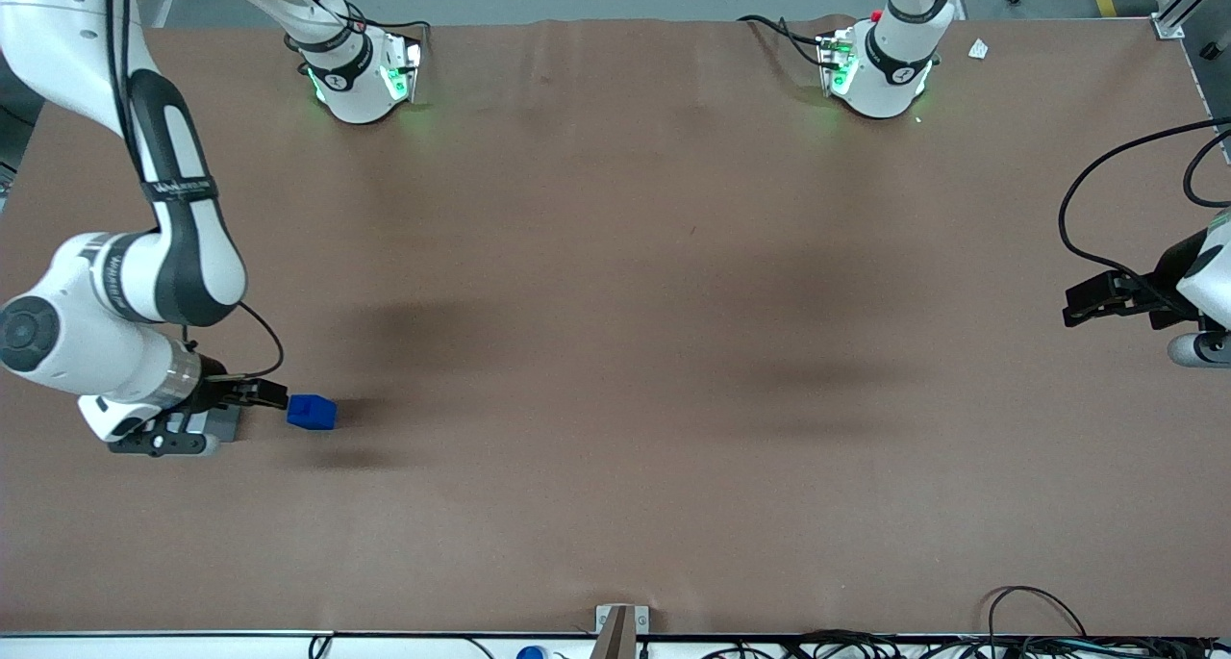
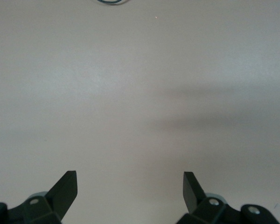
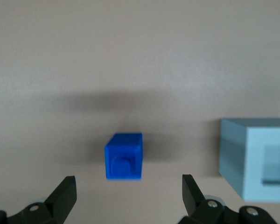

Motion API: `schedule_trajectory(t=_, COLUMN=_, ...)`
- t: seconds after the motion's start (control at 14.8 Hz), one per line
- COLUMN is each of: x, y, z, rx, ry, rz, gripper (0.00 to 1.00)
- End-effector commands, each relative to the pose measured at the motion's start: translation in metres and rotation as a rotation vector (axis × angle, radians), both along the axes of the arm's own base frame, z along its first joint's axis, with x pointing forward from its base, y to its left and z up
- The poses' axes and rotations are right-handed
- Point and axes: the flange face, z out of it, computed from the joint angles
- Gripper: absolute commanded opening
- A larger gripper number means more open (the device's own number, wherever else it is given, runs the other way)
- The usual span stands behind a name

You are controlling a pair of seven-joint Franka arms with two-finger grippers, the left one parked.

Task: Insert blue part into gray base with right arm
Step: 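Move the open right gripper down over the blue block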

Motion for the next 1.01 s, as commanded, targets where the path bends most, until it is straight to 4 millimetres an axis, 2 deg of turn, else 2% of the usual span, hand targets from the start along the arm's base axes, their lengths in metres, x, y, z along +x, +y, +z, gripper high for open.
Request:
schedule_trajectory(t=0.0, x=-0.012, y=0.008, z=-0.014, rx=0.01, ry=-0.017, rz=-0.003, gripper=1.0)
schedule_trajectory(t=0.61, x=-0.012, y=0.009, z=-0.057, rx=0.015, ry=0.04, rz=-0.017, gripper=1.0)
schedule_trajectory(t=0.95, x=-0.012, y=0.016, z=-0.07, rx=0.023, ry=0.044, rz=-0.038, gripper=1.0)
